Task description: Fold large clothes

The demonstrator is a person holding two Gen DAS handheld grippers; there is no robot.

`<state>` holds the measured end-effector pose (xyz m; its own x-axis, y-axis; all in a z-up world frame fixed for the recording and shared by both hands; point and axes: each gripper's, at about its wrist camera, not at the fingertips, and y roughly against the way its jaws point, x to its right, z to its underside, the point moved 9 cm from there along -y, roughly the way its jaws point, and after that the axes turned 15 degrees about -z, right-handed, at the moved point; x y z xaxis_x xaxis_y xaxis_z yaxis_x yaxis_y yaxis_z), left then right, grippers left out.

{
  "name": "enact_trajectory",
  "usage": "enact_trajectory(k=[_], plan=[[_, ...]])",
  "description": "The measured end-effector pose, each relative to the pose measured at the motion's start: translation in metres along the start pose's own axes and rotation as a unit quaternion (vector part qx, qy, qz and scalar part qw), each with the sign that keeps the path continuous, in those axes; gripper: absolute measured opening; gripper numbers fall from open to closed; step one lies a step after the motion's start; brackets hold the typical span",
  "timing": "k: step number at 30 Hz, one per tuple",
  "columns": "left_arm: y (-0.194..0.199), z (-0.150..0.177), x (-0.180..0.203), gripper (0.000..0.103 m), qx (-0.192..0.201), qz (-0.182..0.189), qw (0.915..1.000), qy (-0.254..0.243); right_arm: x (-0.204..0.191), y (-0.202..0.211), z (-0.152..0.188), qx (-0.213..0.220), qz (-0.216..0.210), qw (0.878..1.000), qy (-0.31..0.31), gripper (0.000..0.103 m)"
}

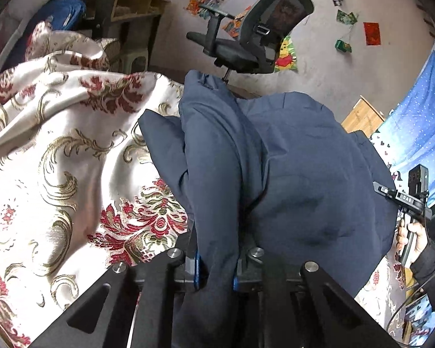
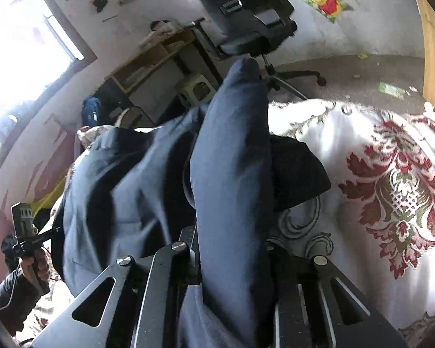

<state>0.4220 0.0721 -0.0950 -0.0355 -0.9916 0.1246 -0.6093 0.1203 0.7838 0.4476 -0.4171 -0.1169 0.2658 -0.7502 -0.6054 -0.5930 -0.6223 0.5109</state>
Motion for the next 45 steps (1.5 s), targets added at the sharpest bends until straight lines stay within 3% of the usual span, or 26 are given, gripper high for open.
enact_trajectory(k=[11,20,24,29,33,34,35,37,38,40,41,45], plan=[[0.052,0.002,0.024,0.012,0.022,-0.004,0.9997,-0.013,-0.053,0.049,-0.011,0.019,-0.020,0.998,0.051,0.013],[0.102,0.021,0.033,0.012,0.038,-0.006,0.9987,-0.033,-0.087,0.085,0.008,0.032,-0.030,0.997,0.059,0.013],[0.098,0.038,0.030,0.012,0.026,-0.031,0.9983,-0.042,-0.075,0.076,0.029,0.020,-0.015,0.999,0.043,0.013],[0.079,0.069,0.024,0.015,0.009,-0.071,0.9961,-0.052,-0.044,0.062,0.065,0.004,0.050,0.999,0.022,0.020],[0.083,0.080,0.017,0.026,0.009,-0.096,0.9942,-0.048,-0.025,0.069,0.075,0.011,0.074,0.997,-0.001,0.029],[0.084,0.082,0.015,0.033,0.008,-0.106,0.9934,-0.045,-0.022,0.070,0.077,0.010,0.082,0.997,-0.002,0.037],[0.085,0.084,0.012,0.037,0.005,-0.121,0.9918,-0.041,-0.020,0.072,0.080,0.008,0.094,0.995,-0.002,0.052],[0.089,0.090,0.007,0.064,0.004,-0.138,0.9899,-0.032,-0.021,0.080,0.083,0.016,0.138,0.990,0.015,0.073],[0.093,0.091,0.006,0.071,0.008,-0.141,0.9896,-0.025,-0.022,0.086,0.084,0.024,0.165,0.986,0.029,0.078],[0.107,0.094,0.000,0.087,0.033,-0.168,0.9852,0.007,-0.025,0.100,0.083,0.040,0.209,0.976,0.050,0.085],[0.111,0.095,-0.001,0.090,0.040,-0.174,0.9839,0.016,-0.029,0.107,0.083,0.046,0.222,0.972,0.053,0.087],[0.139,0.108,0.016,0.099,0.076,-0.176,0.9811,0.021,-0.055,0.125,0.092,0.065,0.212,0.973,0.057,0.089]])
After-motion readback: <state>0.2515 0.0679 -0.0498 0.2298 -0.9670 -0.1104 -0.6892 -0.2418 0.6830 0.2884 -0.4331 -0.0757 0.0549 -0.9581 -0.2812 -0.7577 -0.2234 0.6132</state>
